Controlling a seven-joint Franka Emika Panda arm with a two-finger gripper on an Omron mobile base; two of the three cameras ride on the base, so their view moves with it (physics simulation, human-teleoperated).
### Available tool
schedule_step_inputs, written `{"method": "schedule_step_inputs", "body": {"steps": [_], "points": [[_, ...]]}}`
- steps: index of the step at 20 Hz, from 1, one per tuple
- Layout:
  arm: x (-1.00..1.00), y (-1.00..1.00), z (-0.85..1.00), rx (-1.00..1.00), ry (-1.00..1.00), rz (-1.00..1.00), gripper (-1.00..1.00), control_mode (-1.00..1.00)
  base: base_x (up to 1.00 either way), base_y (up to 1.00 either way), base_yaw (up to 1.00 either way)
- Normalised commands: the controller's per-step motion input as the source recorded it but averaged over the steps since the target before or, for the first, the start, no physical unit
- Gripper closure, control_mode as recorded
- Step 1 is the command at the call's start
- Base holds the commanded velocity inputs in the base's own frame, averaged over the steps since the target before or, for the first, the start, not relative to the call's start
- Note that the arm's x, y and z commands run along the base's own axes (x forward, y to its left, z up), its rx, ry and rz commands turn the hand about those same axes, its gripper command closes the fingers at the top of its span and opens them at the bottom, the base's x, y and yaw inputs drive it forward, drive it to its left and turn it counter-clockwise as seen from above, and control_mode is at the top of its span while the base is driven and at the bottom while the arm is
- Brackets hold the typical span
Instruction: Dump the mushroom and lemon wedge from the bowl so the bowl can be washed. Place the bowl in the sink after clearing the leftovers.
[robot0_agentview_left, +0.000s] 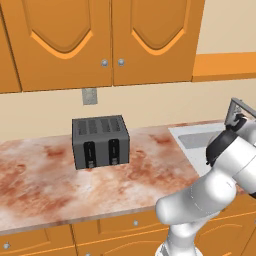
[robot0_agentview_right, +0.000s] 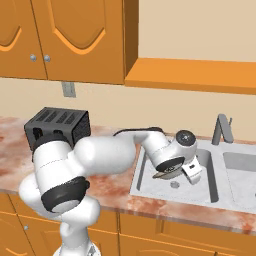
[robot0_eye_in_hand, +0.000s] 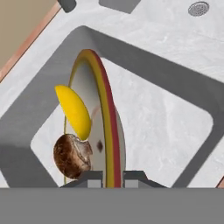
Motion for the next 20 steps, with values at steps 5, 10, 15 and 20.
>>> {"method": "schedule_step_inputs", "body": {"steps": [5,10,15,20], "points": [[0.1,0.0,-0.09,-0.07,0.01,0.0,1.0,-1.0,0.0,0.0,0.0],[0.28,0.0,-0.05,-0.06,0.0,0.0,1.0,-1.0,0.0,0.0,0.0],[0.2,0.0,-0.21,-0.1,0.0,0.0,1.0,-1.0,0.0,0.0,0.0],[0.1,0.0,-0.39,-0.14,0.03,0.0,1.0,-1.0,0.0,0.0,0.0]]}}
